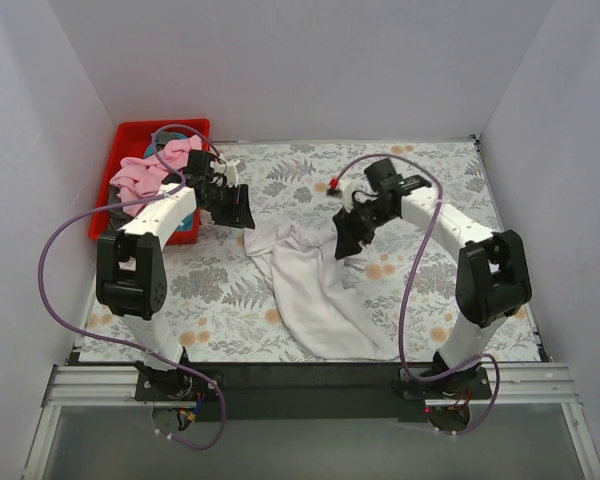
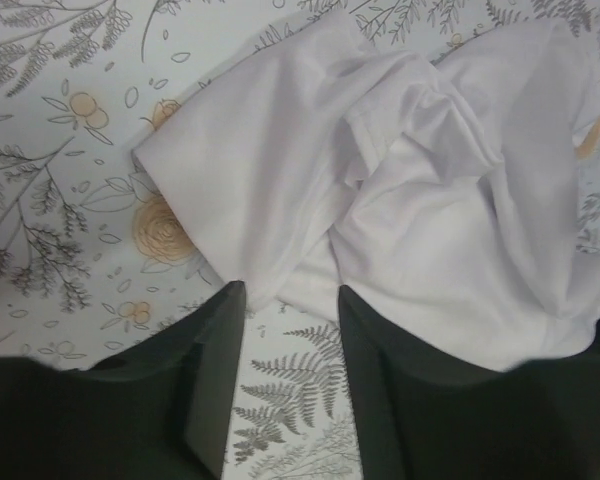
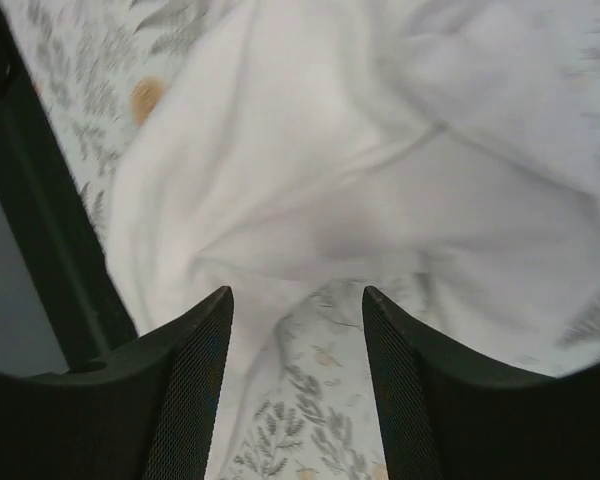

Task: Fold and stack the t-shirts
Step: Flatten the tshirt out

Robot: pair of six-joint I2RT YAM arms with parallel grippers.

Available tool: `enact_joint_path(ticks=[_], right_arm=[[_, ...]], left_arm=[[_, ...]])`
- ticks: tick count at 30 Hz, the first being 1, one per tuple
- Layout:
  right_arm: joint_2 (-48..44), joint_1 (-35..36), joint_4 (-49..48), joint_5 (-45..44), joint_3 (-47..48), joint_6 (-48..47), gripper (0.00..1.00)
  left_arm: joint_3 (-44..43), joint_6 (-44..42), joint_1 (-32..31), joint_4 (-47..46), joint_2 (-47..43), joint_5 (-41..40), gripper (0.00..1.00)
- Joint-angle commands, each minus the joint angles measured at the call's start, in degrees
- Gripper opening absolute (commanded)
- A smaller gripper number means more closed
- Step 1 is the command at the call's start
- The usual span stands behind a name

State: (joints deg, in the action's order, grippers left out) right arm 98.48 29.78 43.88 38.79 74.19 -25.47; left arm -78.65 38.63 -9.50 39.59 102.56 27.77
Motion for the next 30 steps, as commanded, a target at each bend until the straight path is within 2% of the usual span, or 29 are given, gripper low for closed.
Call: enact_joint_path(ticks=[1,3,7,15,16,20,23,28,29,30], right_arm=[[1.63,-10.26,-0.99,1.83,8.06,4.72,0.61],[2.77,-11.75,-0.81,-3.97,8.51,4.65,0.56],[3.91,-12.29,-0.99,-8.45,4.57,4.03,0.50],[8.48,-12.20,-4.41,-17.07,1.31,5.17,0.56],[8.92,-12.20,-5.02,-18.38,1.13,5.17,0.56],[10.94,-12.20,-6.60,-19.71,0.43,5.70,0.56],[12.52,-12.20,-7.58,-20.06,0.77,6.23,0.56],[15.78,-12.03,-7.84,-18.31,2.09,6.84,0.43],[16.13,-11.94,-7.84,-17.87,2.27,6.75,0.39],[16.65,-11.85,-7.76,-17.95,2.53,6.75,0.28]], left_arm=[[-0.89,-1.62,-0.17,1.27,-2.45,4.48,0.45],[-1.24,-1.81,-0.17,1.98,-2.46,4.75,0.52],[-1.42,-2.60,-0.17,2.68,-1.49,5.37,0.52],[-1.15,-3.47,-0.17,3.65,0.27,4.58,0.58],[-1.24,-3.65,-0.17,3.82,0.27,4.84,0.64],[-1.50,-5.05,-0.61,4.44,1.50,4.58,0.71],[-1.15,-6.28,-1.48,4.44,2.38,2.74,0.73],[0.43,-6.03,-2.89,3.56,4.48,-2.54,0.73],[0.60,-5.42,-2.98,3.04,4.84,-3.85,0.73],[0.78,-5.24,-3.24,2.86,5.80,-4.56,0.73]])
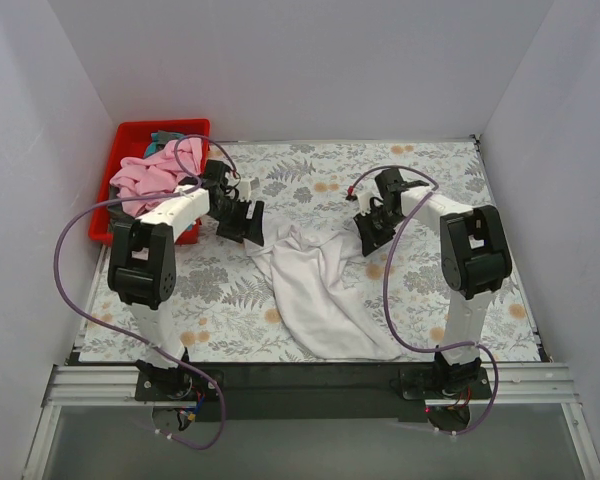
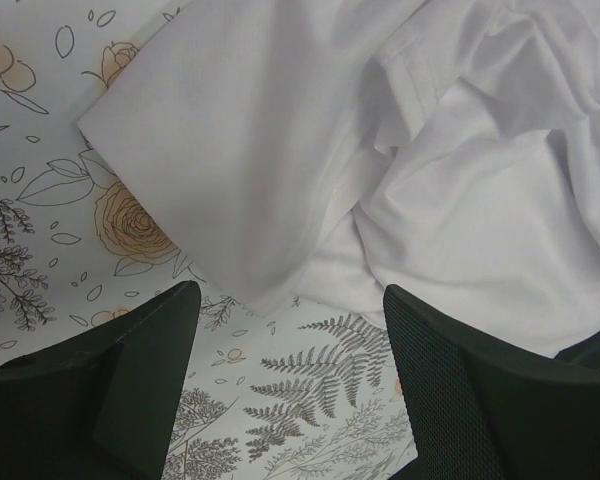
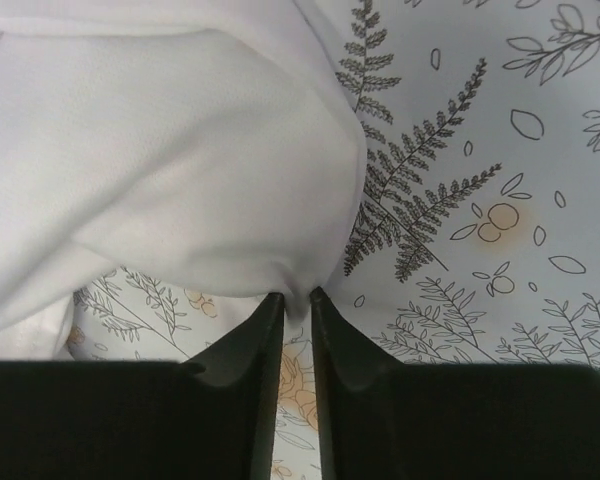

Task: Fold and stack the t-shirts
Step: Flatten the tshirt out

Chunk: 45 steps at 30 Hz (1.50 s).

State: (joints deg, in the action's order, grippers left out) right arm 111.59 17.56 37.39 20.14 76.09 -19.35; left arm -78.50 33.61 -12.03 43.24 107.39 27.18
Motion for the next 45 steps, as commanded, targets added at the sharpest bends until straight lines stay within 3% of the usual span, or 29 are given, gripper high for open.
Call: enact_joint_path(ticks=[1,3,6,7,11,20,31,39,45], right_arm=[[3.72,0.28,-1.26,0.60,0.89,0.63,0.21],[2.94,0.11,-1.26,-1.24,1.77,0.28,0.02],[0.31,-0.86,-1.09,-3.26,3.79,-0.94,0.01],[-0.40,-1.21,-1.00,-3.88,4.58,-1.21,0.01],[-4.00,-2.53,-0.82,-7.74,7.48,-3.67,0.01],[-9.55,-4.29,-0.74,-16.53,12.50,-10.26,0.01],[-15.17,-6.31,-0.74,-19.70,15.14,-15.09,0.01],[-25.09,-6.40,3.73,-14.96,4.52,-21.77,0.01],[-33.80,-4.04,12.34,-7.84,-6.28,-27.14,0.01]], left_arm=[[0.45,-0.21,-0.80,-0.79,1.50,-4.32,0.73],[0.19,0.49,-0.89,-0.88,2.90,-5.73,0.70],[-0.95,1.11,-0.89,-1.06,4.40,-5.82,0.54],[-1.74,1.29,-0.89,-1.14,4.49,-5.73,0.34],[-4.63,1.90,-0.80,-1.58,3.09,-5.73,0.00],[-10.44,3.13,1.92,-0.98,-2.98,-6.61,0.00],[-13.70,2.43,3.51,1.05,-6.58,-5.12,0.00],[-11.94,0.85,3.68,8.07,-10.80,-2.40,0.00],[-4.13,-2.75,3.68,19.32,-16.25,-0.11,0.00]])
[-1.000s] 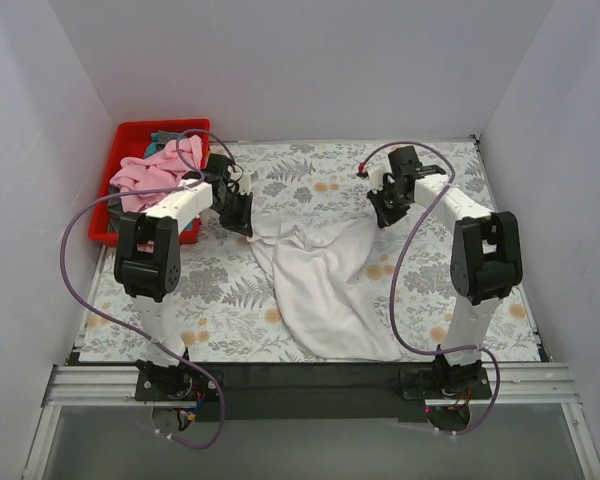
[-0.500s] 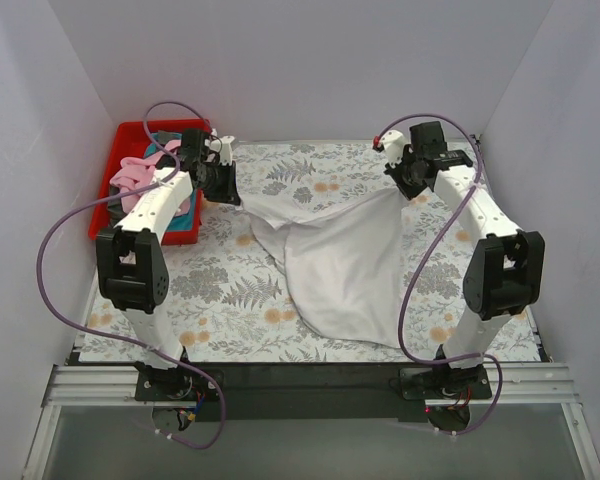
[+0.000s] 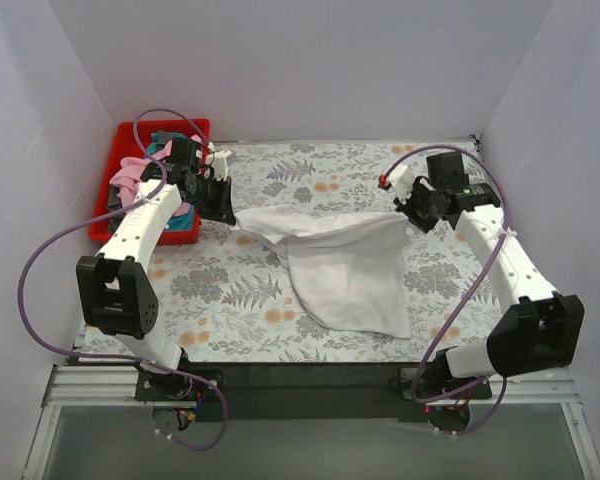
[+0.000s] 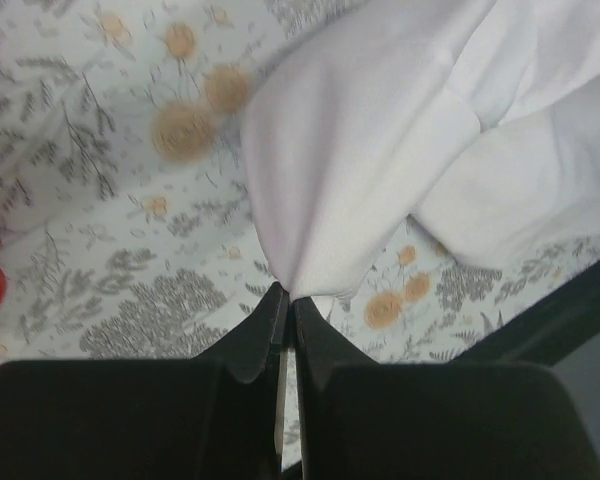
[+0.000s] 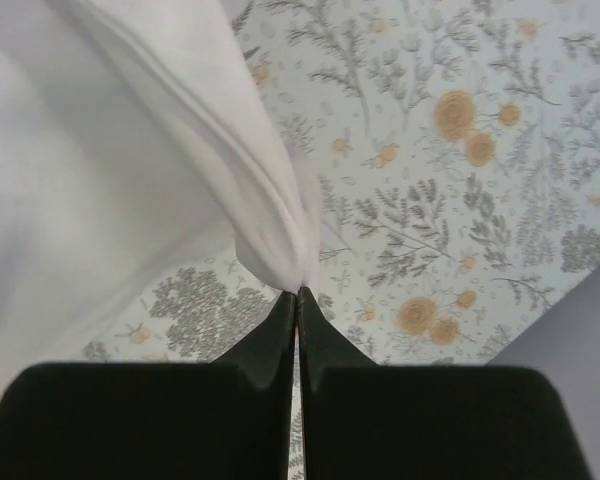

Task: Fold and stack the t-shirts
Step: Flatten the tshirt out

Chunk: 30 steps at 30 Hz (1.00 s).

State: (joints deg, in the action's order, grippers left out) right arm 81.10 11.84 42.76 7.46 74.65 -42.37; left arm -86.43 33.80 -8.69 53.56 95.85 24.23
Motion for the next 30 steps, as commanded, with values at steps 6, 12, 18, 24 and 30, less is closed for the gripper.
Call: enact_joint_path(ticks=[6,12,18,24,30], right_arm=[[-5.87,13.20,11.72,7.83,-13.73,-1.58,0.44],[-4.55,13.13,11.12,5.98,-14.80,-0.09,0.56],[-6.39,13.13,7.17,2.05,-21.29,-0.69,0.39],[-3.68,12.95,-1.97,-3.24,-25.87,-0.70,0.41],[0.72,10.49,-4.88,-3.34,-23.41,0.45,0.46]], left_arm=[[11.02,-4.09,0.34,10.25,-7.88,2.50,0.00],[9.88,-1.73,0.51,8.06,-4.72,-0.32,0.00],[5.49,-0.49,0.86,7.44,0.99,-0.85,0.00],[-0.31,1.26,2.18,7.00,6.97,0.29,0.00],[-4.70,1.88,2.80,6.56,10.58,-0.24,0.00]])
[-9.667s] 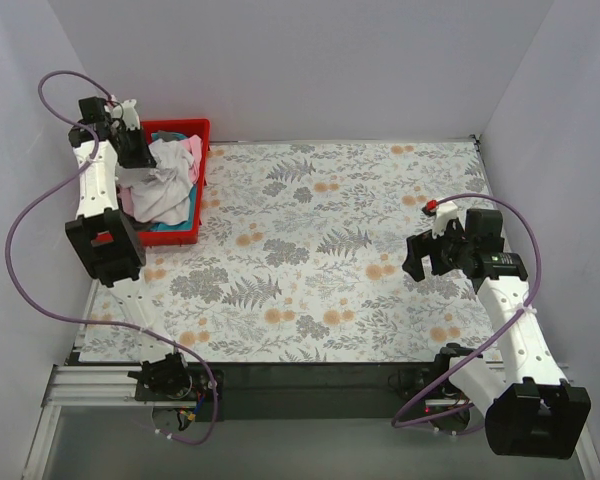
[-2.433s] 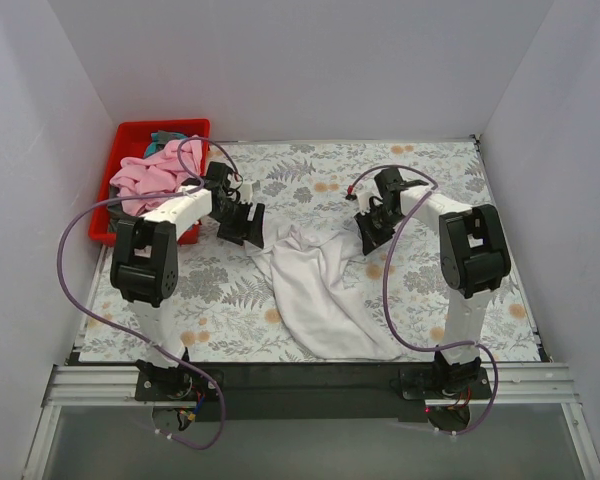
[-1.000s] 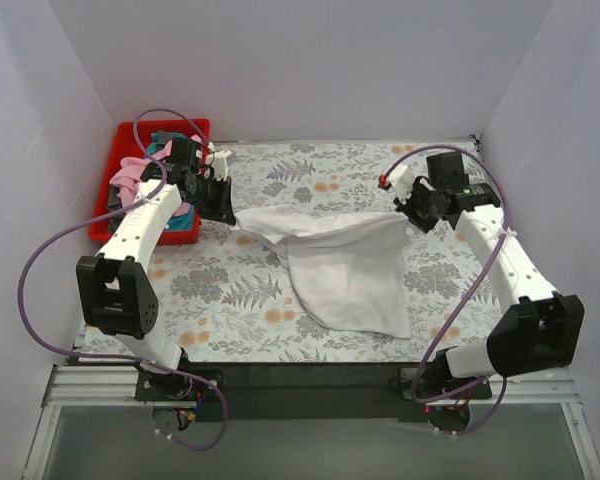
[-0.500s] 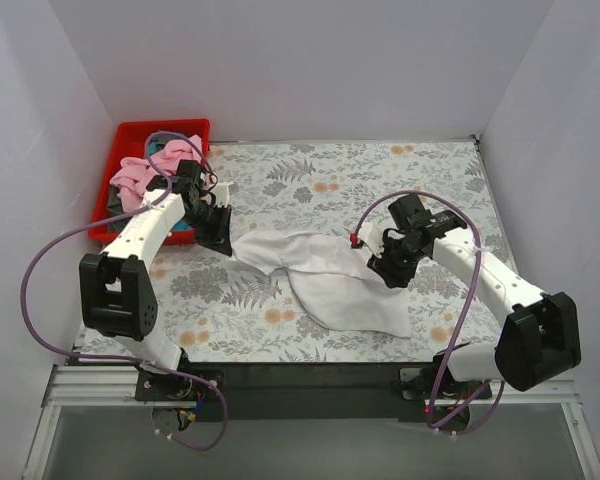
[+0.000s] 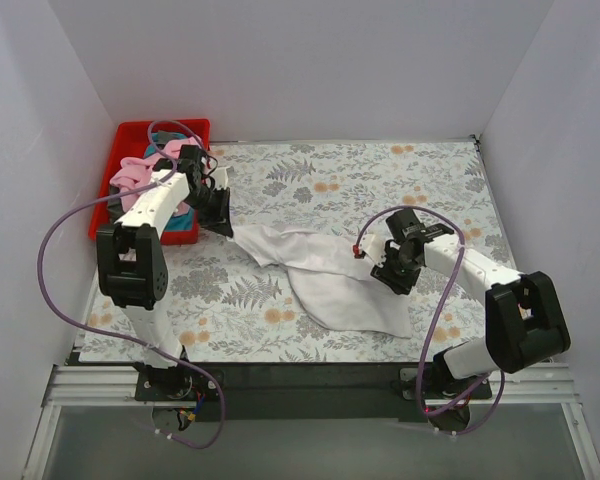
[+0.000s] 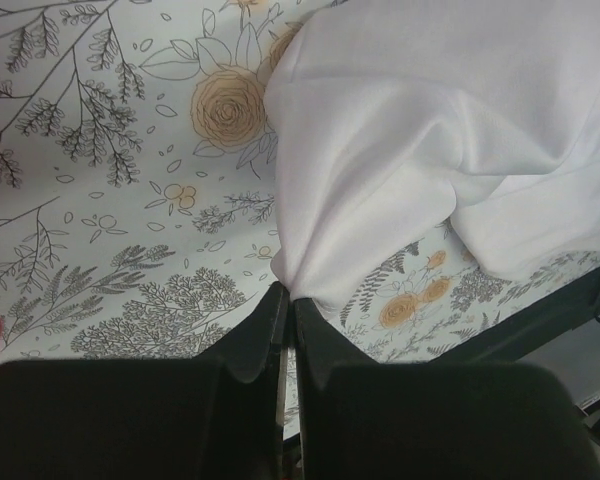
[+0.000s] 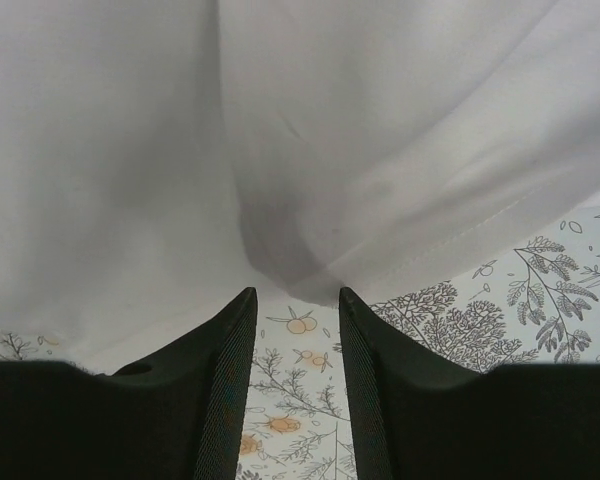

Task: Fold and stack the t-shirts
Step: Flatten the tshirt out

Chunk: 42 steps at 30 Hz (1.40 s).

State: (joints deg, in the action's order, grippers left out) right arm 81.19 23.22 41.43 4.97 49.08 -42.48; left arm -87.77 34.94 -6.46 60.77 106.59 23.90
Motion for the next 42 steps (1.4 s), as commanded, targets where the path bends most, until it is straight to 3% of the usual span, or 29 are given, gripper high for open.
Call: enact_joint_path(ticks=[1,6,9,10,14,20,24,28,32,33,34,35,37,41,42], right_arm=[[0.99,-0.90,-3.64,-0.41,2.25,0.38,0.46],[2.48,-0.90,-3.98,1.44,1.28,-0.93,0.44],[3.36,-0.90,-4.78,0.92,1.54,-1.38,0.30],[3.62,-0.81,-4.69,0.66,1.98,-1.38,0.18],[2.05,-0.99,0.29,0.39,5.93,-3.04,0.01],[-4.98,-1.16,15.16,0.92,9.46,-11.11,0.01],[-5.69,-2.21,15.53,-6.80,5.06,-15.61,0.01],[-1.66,-4.41,15.44,-5.41,10.84,-13.51,0.01],[2.13,-5.73,15.26,-3.13,14.19,-12.19,0.01],[2.65,-5.82,15.17,-3.39,14.38,-12.28,0.01],[2.92,-5.82,15.08,-3.56,14.64,-12.28,0.01],[3.10,-5.82,15.08,-3.74,15.08,-12.19,0.01],[3.45,-5.91,15.08,-3.92,15.34,-12.19,0.01],[3.89,-5.91,15.35,-3.48,15.96,-11.40,0.01],[3.98,-5.91,15.35,-3.30,15.87,-11.22,0.01]], left_arm=[[-3.64,0.75,0.83,-0.57,0.63,0.18,0.00],[-4.43,0.92,1.10,-1.18,2.48,0.97,0.00],[-4.78,0.92,1.19,-1.01,3.36,1.50,0.00],[-4.87,0.83,1.19,-1.01,3.54,1.41,0.00],[-6.10,0.57,1.89,-0.57,3.72,1.24,0.00],[-3.83,-2.76,2.50,3.82,-0.67,1.58,0.00],[3.72,-4.26,2.24,6.01,-7.43,4.83,0.00],[9.97,-6.11,-2.41,9.45,-11.30,8.53,0.00],[14.11,-4.35,-7.16,5.85,-14.74,3.79,0.00],[14.11,-5.92,-8.03,6.37,-13.87,3.18,0.02],[14.38,-7.24,-8.48,7.25,-13.25,2.91,0.22],[14.20,-8.91,-8.92,9.69,-12.38,2.65,0.29],[14.99,-14.09,-8.92,9.55,-12.45,1.42,0.38],[17.54,-23.14,-8.05,1.73,-20.79,-1.75,0.64],[17.63,-25.25,-7.52,1.02,-23.07,-1.75,0.65]])
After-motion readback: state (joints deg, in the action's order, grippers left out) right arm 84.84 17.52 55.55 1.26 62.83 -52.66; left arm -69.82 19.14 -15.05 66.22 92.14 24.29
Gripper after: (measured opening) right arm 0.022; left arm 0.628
